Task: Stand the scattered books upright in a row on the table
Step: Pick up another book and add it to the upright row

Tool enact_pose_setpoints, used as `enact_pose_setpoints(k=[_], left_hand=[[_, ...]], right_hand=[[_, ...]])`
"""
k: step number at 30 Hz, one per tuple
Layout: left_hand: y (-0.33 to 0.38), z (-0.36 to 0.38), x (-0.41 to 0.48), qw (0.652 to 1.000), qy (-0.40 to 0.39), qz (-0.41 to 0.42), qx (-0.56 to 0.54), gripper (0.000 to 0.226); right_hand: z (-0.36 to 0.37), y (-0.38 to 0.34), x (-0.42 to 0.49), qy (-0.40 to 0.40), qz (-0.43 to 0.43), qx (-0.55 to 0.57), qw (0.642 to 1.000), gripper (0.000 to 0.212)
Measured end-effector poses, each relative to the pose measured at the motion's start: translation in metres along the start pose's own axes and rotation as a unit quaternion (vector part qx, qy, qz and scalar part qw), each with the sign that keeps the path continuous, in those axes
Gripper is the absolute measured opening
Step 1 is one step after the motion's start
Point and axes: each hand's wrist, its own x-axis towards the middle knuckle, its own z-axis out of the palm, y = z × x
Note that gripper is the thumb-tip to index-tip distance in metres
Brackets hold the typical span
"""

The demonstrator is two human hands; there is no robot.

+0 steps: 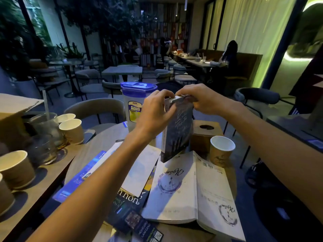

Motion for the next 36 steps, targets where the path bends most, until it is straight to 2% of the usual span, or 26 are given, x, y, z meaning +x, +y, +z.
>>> enact_pose_setpoints(k=[4, 12, 23, 29, 36], left_hand=[[0.001, 0.002, 0.006, 1.000, 0.009, 0.009, -0.022, 0.030], [0.007, 0.004, 0.032, 0.996, 0.056, -0.012, -0.070, 0.028], [0.009, -0.006, 0.045, 0.995, 0.075, 0.014, -0.064, 0.026], [0.014, 0.007, 0.061, 0.988, 0.128, 0.022, -0.083, 0.024], [0.010, 0.047, 0.056, 0.990, 0.129, 0.011, -0.054, 0.030]], right_hand=[[-0.006, 0.008, -0.002, 0.005, -0.001, 0.001, 1.000, 0.040], [-0.031, 0.014, 0.012, 0.018, 0.008, 0.001, 1.000, 0.035], [-0.044, 0.010, 0.013, 0.003, 0.013, 0.059, 0.998, 0.032], [-0.065, 0.019, 0.027, 0.048, 0.005, -0.011, 0.999, 0.036], [-0.045, 0.036, 0.036, 0.060, 0.006, -0.064, 0.996, 0.032]])
